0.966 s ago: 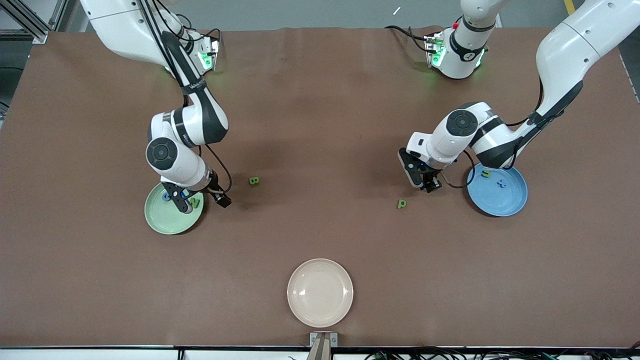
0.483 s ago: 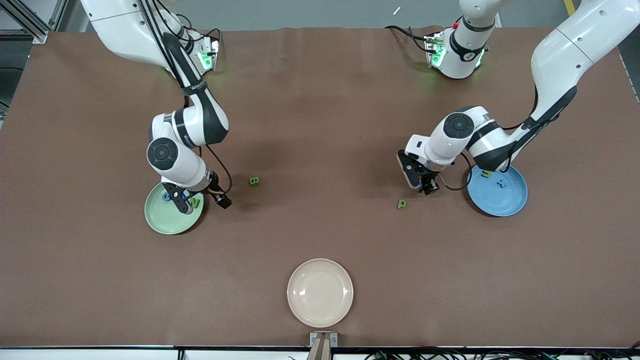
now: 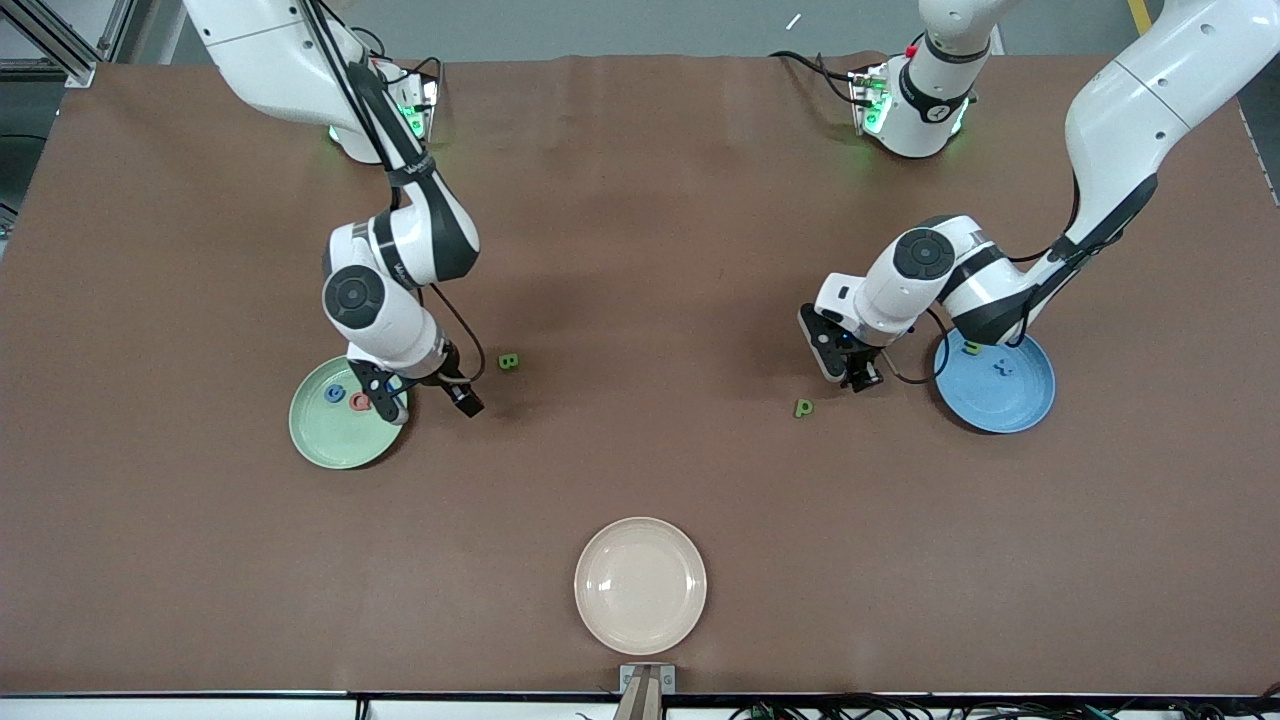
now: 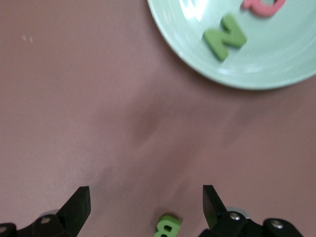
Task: Sort upper and lower case letters into plates
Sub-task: 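Lower the left gripper onto the blue E while the right gripper reaches B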
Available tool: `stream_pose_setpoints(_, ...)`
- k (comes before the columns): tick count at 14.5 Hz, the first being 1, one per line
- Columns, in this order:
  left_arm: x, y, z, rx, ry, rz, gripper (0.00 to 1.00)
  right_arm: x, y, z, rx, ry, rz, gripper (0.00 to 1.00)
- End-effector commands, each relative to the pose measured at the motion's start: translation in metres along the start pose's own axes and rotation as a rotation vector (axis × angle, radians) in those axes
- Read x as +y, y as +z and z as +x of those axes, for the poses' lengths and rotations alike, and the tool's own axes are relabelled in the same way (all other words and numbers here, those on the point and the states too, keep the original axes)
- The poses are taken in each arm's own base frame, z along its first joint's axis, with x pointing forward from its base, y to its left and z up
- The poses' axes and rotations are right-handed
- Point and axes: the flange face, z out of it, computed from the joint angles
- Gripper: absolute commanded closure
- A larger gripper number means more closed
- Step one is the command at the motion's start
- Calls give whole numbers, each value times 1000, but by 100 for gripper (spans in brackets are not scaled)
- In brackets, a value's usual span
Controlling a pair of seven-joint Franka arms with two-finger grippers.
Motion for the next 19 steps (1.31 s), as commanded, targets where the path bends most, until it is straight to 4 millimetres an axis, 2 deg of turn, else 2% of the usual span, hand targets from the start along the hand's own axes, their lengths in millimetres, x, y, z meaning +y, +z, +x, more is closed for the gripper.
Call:
stream_pose_setpoints(1,-1,3,-1,20,20,8,36,11,23,-16,-11,48,10,0)
stream_pose_setpoints(5,-3,2,-4,19,14,10,46,26,42,-47,-29,30,-20,0)
stream_pose_setpoints(9,-4,4,-6,15,6,9,59,25,45,-71,-29,17,-27,6)
stream_pose_setpoints(14,-5,5,-8,13,6,7,77,32,51,-75,-30,11,-45,14)
stream_pose_setpoints(19,-12,0,-17,7,-8,22,80,31,51,-74,-27,11,-41,18)
